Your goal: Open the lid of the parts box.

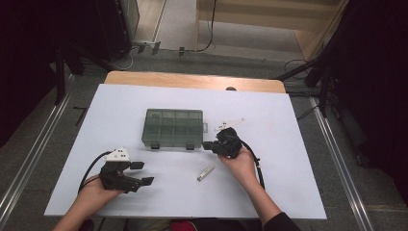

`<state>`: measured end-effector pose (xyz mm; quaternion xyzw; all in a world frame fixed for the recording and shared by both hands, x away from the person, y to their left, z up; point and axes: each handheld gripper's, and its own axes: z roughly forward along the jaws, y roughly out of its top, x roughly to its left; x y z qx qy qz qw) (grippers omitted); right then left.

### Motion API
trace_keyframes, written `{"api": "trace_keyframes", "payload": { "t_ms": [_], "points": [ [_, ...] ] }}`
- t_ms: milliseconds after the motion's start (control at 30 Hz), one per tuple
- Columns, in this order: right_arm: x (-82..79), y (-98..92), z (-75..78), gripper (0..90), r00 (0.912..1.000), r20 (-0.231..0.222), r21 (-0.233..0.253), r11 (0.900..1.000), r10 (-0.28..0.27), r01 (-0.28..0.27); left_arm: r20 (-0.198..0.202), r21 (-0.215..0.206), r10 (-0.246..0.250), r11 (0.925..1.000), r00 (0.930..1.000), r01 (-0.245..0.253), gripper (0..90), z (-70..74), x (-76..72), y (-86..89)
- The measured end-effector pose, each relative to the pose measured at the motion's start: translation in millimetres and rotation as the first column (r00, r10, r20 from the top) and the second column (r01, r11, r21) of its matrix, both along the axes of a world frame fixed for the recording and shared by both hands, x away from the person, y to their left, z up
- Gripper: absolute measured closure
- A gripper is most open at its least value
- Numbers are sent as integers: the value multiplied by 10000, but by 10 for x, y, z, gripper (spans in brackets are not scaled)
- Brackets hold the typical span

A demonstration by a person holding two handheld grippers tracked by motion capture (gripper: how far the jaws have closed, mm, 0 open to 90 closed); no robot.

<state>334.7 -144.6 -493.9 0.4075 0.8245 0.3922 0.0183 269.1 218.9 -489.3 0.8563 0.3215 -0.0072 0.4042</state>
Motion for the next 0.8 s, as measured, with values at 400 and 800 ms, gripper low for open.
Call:
{"api": "trace_keyframes", "payload": {
  "t_ms": [400,800],
  "points": [
    [-4,-6,59,900,10000,87,244,9997,30,-32,-35,-33,9,10000,10000,-9,249,-2,-1,8],
    [16,17,143,900,9999,120,438,9990,22,-27,-75,-105,321,9994,9995,-322,249,-5,-26,71]
  ]
}}
